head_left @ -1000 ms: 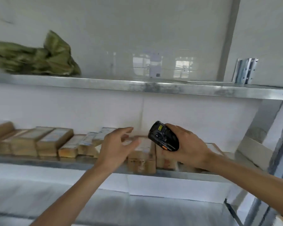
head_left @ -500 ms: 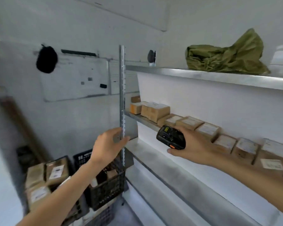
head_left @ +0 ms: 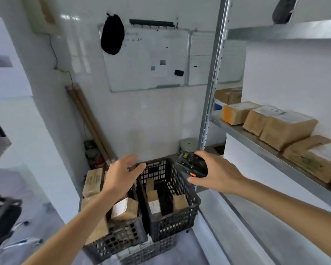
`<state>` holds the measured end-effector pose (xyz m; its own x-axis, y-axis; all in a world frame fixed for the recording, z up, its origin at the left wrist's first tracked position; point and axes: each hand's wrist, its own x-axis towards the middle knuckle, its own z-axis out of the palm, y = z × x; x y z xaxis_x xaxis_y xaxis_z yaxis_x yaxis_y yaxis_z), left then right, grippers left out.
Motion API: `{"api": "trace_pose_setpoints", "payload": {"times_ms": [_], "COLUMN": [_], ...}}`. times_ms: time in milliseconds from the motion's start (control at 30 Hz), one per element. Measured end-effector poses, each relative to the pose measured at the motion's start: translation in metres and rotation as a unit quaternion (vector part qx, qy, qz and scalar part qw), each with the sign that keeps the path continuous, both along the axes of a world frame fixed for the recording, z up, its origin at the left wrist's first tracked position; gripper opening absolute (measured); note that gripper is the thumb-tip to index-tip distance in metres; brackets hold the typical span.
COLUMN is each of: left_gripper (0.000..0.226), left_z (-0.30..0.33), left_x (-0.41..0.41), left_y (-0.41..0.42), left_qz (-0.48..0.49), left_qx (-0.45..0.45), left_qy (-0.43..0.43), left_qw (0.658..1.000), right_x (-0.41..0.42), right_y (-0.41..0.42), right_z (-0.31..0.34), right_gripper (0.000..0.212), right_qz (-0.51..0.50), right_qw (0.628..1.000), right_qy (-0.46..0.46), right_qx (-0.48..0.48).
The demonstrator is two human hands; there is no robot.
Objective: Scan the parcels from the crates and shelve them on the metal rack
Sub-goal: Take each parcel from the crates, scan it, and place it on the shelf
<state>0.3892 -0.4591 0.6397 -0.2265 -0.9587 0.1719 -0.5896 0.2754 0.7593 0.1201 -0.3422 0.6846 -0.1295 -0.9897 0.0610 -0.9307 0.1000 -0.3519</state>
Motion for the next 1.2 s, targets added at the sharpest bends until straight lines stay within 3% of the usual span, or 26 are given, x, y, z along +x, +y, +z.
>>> {"api": "trace_pose_setpoints", "payload": {"times_ms": [500,667,933,1067,1200], "left_gripper": [0.058,0.058,0.06,0.061,0.061], "left_z": [-0.17,-0.246,-0.365,-0.414,-0.454], "left_x": [-0.076,-0.096,-0.131,-0.14,-0.147], "left_y": [-0.2,-0.25,-0.289,-0.291,-0.285], "left_qz": [0.014,0.024,0.037,0.063,0.089], "left_qx": [0.106,0.168,0.258,0.302,0.329], "left_qy": [-0.031,-0.025,-0.025,-0.017,-0.038], "left_qw": [0.994,0.985,0.965,0.951,0.939], "right_x": [-0.068,-0.079,-0.096,-0.103,-0.108], "right_y": [-0.234,-0.295,-0.348,-0.364,-0.376], "right_z": [-0.16,-0.238,-0.381,-0.439,-0.485], "right_gripper": [0.086,0.078,0.063,0.072,0.065], "right_qz": [-0.017,-0.025,-0.067,-0.062,-0.042], "right_qw": [0.994,0.989,0.965,0.946,0.932], "right_qy": [0.0,-0.031,-0.148,-0.196,-0.221], "right_qx": [0.108,0.144,0.207,0.253,0.283]}}
